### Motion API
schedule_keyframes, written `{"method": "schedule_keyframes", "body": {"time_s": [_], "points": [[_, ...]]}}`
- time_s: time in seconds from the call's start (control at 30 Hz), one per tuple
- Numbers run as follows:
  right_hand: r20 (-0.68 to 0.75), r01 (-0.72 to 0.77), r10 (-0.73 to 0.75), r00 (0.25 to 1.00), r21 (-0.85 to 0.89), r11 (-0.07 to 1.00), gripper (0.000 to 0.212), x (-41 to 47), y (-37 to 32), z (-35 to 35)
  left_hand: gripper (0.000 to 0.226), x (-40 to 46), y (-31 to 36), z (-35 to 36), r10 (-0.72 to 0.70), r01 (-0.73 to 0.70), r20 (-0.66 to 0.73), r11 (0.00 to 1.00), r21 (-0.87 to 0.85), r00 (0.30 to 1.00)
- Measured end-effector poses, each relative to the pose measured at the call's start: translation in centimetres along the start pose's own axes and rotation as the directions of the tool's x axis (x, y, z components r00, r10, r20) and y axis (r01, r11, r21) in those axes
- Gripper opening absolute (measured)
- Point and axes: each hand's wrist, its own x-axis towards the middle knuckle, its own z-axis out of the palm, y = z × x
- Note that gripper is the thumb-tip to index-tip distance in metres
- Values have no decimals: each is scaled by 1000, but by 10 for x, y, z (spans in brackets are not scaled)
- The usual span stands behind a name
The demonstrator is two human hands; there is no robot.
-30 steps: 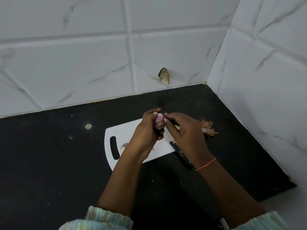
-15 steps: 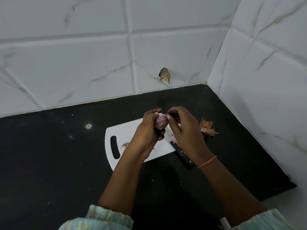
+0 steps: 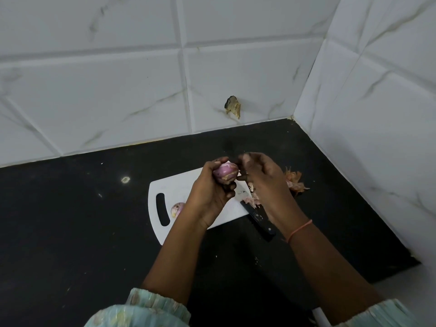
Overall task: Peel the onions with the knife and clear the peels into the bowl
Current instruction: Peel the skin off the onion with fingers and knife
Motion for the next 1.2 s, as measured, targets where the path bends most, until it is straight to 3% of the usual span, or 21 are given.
{"method": "schedule_keyframes", "body": {"time_s": [0.1,0.23,0.37,0.53,0.73,0.83,0.93,1.07,1.2], "points": [[45,204,-200,979,-262,943,21,-2,3,0,19,0,0,0,19,-19,14,999,28,1000],[21,331,-342,940,-316,889,5,2,4,-1,21,0,-2,1,40,-40,9,995,96,999],[30,463,-516,856,-488,740,6,3,8,2,32,-1,-6,3,71,-72,8,988,136,997],[-131,330,-401,907,-372,868,10,6,14,6,29,-2,-10,9,99,-99,0,990,97,995],[-287,114,-130,949,-73,991,6,7,11,16,15,1,-14,15,95,-89,28,983,-160,995],[-308,84,-83,948,-13,996,13,9,10,16,17,2,-16,15,41,-29,44,968,-248,998],[-309,139,-155,938,-74,988,9,7,7,14,26,2,-17,13,-26,39,84,988,-151,996],[-259,248,-306,916,-235,940,6,6,5,10,51,1,-14,8,-7,3,62,998,68,998],[-233,267,-348,908,-319,910,11,8,6,3,36,2,-7,-3,59,-75,74,972,224,996]]}}
